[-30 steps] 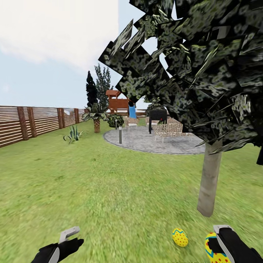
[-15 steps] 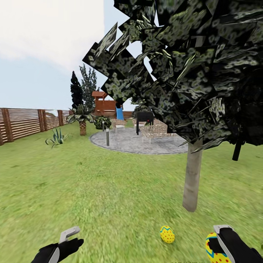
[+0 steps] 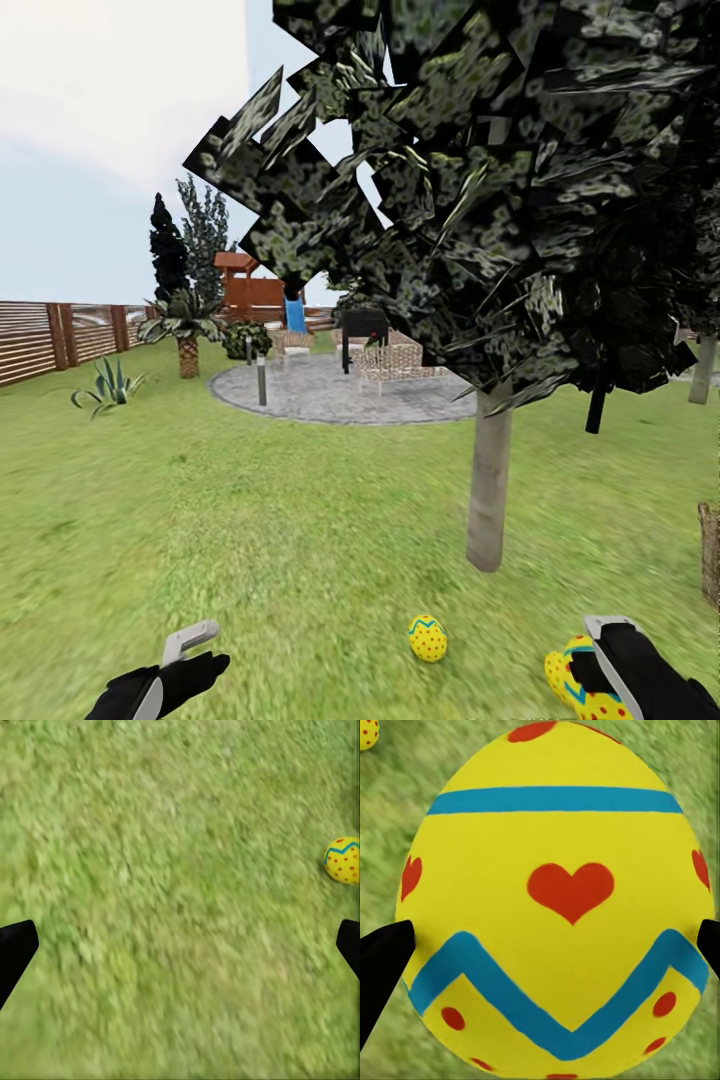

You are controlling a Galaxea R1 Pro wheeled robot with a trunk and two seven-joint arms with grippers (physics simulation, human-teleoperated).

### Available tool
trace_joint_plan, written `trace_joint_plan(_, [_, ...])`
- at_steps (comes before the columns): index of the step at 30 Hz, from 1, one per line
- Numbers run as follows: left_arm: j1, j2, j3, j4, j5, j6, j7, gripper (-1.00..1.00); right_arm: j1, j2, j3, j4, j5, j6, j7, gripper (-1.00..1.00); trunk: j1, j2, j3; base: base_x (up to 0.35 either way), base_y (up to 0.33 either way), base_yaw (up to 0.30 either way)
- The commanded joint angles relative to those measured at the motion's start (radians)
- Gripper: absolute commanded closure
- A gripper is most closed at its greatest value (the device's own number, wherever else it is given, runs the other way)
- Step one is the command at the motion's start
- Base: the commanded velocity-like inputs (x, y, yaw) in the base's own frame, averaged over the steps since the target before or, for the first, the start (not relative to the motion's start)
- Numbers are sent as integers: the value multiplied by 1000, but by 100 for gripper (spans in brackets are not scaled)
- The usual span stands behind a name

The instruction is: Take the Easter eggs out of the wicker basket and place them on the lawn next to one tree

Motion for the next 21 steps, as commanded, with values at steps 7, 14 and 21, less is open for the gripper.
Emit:
trace_joint_plan(7, [0, -1, 4, -1, 5, 13, -4, -100, 0, 2, 0, -1, 2, 4, -2, 100, 0, -1, -1, 52, 73, -10])
trace_joint_plan(14, [0, -2, 5, -1, 5, 15, -4, -100, 0, 3, 0, -1, 2, 4, -4, 100, 0, -1, -1, 303, 125, 0])
trace_joint_plan(21, [0, -5, 4, 0, 5, 13, -5, -100, 0, 3, 1, -1, 2, 3, -4, 100, 0, -1, -1, 178, 62, 0])
